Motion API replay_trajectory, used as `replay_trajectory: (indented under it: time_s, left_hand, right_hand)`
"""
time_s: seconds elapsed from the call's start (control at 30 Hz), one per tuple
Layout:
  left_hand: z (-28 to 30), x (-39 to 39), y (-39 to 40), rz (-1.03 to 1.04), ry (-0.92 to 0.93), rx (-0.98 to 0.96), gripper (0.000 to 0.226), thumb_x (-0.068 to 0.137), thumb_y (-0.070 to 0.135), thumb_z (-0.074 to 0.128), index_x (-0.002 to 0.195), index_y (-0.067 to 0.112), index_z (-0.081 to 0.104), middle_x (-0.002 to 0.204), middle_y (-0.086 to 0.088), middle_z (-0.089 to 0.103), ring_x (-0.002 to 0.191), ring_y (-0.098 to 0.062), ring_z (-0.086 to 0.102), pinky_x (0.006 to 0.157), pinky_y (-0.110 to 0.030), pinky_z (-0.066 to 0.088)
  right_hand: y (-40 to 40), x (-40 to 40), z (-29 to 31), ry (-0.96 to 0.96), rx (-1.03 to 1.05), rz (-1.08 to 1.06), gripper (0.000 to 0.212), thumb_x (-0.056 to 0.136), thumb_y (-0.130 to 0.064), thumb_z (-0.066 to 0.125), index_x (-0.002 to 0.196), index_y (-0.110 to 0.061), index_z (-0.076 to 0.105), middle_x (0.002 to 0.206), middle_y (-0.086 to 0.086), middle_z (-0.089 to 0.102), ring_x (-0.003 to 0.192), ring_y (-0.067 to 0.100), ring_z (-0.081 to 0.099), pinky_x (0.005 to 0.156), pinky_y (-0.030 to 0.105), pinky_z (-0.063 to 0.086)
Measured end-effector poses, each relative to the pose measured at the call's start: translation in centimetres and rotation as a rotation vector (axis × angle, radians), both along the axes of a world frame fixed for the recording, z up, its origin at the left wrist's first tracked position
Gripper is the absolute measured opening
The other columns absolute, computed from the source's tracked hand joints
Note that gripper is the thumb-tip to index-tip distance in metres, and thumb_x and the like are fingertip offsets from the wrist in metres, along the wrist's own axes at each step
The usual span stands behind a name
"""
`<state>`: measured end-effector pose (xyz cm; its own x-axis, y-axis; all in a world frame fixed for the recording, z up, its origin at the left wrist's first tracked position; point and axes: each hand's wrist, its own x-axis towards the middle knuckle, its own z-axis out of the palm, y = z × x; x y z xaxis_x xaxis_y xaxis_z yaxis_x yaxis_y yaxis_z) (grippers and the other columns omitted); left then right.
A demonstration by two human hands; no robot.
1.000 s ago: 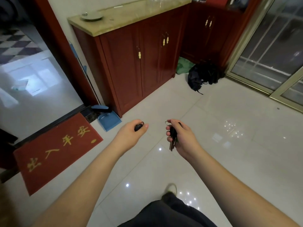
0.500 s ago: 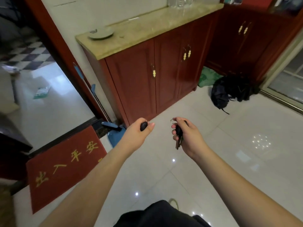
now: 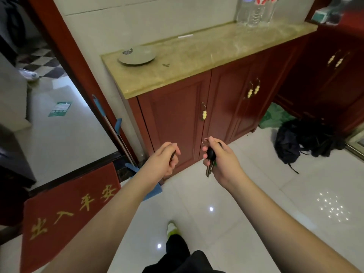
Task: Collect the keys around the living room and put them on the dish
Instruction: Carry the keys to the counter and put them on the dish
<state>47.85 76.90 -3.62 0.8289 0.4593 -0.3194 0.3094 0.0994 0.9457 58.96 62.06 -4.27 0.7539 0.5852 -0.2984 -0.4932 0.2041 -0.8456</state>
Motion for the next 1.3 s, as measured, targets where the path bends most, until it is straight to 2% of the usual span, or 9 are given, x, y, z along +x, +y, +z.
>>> replay_trajectory:
  time_s: [0.1, 0.3, 0.57, 0.7, 0.83, 0.9, 0.97, 1.07, 1.3]
  left_hand:
    - [0.1, 3.2, 4.8, 0.039, 0.007, 0.003, 0.028, 0.095, 0.035, 0.038, 0.08, 0.018, 0.054, 0.053, 0.002, 0.044, 0.043, -0.012, 0.029, 0.038, -0.022, 0.024]
    - [3.2, 9.0, 13.8, -0.013, -0.065, 0.205, 0.042, 0.098, 0.05, 0.031, 0.092, 0.016, 0.055, 0.057, 0.005, 0.045, 0.047, -0.011, 0.034, 0.048, -0.026, 0.03]
    - [5.3, 14.9, 23.1, 0.184, -0.118, 0.191, 0.043, 0.105, 0.034, 0.026, 0.104, 0.003, 0.055, 0.064, -0.004, 0.052, 0.044, -0.009, 0.045, 0.046, -0.021, 0.039]
    - [5.8, 18.9, 27.5, 0.384, -0.096, 0.219, 0.042, 0.104, 0.038, 0.028, 0.093, 0.011, 0.059, 0.064, 0.001, 0.056, 0.05, -0.009, 0.049, 0.049, -0.019, 0.041]
    - [6.6, 22.9, 31.7, 0.553, 0.086, 0.507, 0.032, 0.101, 0.045, 0.03, 0.08, 0.038, 0.052, 0.072, 0.024, 0.049, 0.061, 0.018, 0.05, 0.053, 0.0, 0.033]
    - [6.8, 24.9, 33.7, 0.587, 0.155, 0.551, 0.031, 0.1, 0.047, 0.03, 0.089, 0.033, 0.056, 0.08, 0.022, 0.053, 0.072, 0.01, 0.049, 0.06, -0.009, 0.032]
    - [6.8, 26.6, 35.6, 0.606, 0.213, 0.608, 0.035, 0.101, 0.042, 0.031, 0.091, 0.022, 0.058, 0.083, 0.006, 0.059, 0.072, -0.007, 0.049, 0.059, -0.014, 0.031]
    - [6.6, 28.0, 38.0, 0.63, 0.323, 0.736, 0.04, 0.101, 0.037, 0.035, 0.089, 0.008, 0.06, 0.086, -0.01, 0.063, 0.07, -0.017, 0.049, 0.056, -0.018, 0.032]
    - [6.4, 29.5, 41.7, 0.501, 0.638, 0.876, 0.035, 0.097, 0.038, 0.048, 0.074, 0.014, 0.057, 0.059, 0.001, 0.053, 0.053, -0.013, 0.049, 0.045, -0.028, 0.028]
  right_hand:
    - [5.4, 3.4, 0.3, -0.009, -0.037, 0.016, 0.017, 0.097, -0.026, 0.057, 0.1, -0.009, 0.062, 0.068, 0.001, 0.061, 0.055, 0.012, 0.053, 0.045, 0.022, 0.04]
    - [15.4, 9.1, 2.4, -0.054, -0.027, 0.047, 0.017, 0.098, -0.024, 0.056, 0.1, -0.009, 0.064, 0.068, 0.0, 0.062, 0.054, 0.011, 0.054, 0.044, 0.021, 0.041]
    - [26.7, 16.2, 6.1, 0.04, 0.111, 0.201, 0.023, 0.101, -0.026, 0.049, 0.101, -0.006, 0.058, 0.064, 0.002, 0.055, 0.052, 0.012, 0.05, 0.044, 0.02, 0.04]
    - [32.1, 20.5, 7.3, 0.053, 0.107, 0.323, 0.025, 0.099, -0.033, 0.048, 0.099, -0.011, 0.059, 0.065, 0.001, 0.058, 0.053, 0.01, 0.054, 0.045, 0.018, 0.044]
    - [36.4, 25.1, 8.5, 0.017, 0.083, 0.443, 0.021, 0.099, -0.03, 0.051, 0.1, -0.013, 0.064, 0.071, 0.003, 0.062, 0.06, 0.013, 0.06, 0.051, 0.022, 0.049]
    - [38.1, 27.4, 9.0, 0.009, 0.061, 0.511, 0.019, 0.098, -0.027, 0.054, 0.105, -0.013, 0.064, 0.076, 0.004, 0.063, 0.063, 0.012, 0.062, 0.054, 0.022, 0.052]
    - [39.8, 29.4, 9.3, 0.029, 0.05, 0.575, 0.018, 0.097, -0.022, 0.055, 0.109, -0.012, 0.064, 0.078, 0.005, 0.063, 0.063, 0.012, 0.063, 0.056, 0.022, 0.052]
    - [42.2, 31.9, 9.3, 0.047, 0.022, 0.641, 0.019, 0.098, -0.014, 0.054, 0.114, -0.01, 0.063, 0.079, 0.005, 0.063, 0.064, 0.012, 0.063, 0.056, 0.024, 0.052]
    - [46.2, 33.5, 8.3, 0.042, -0.044, 0.78, 0.026, 0.097, -0.007, 0.049, 0.121, -0.011, 0.06, 0.084, 0.006, 0.065, 0.068, 0.011, 0.066, 0.06, 0.024, 0.053]
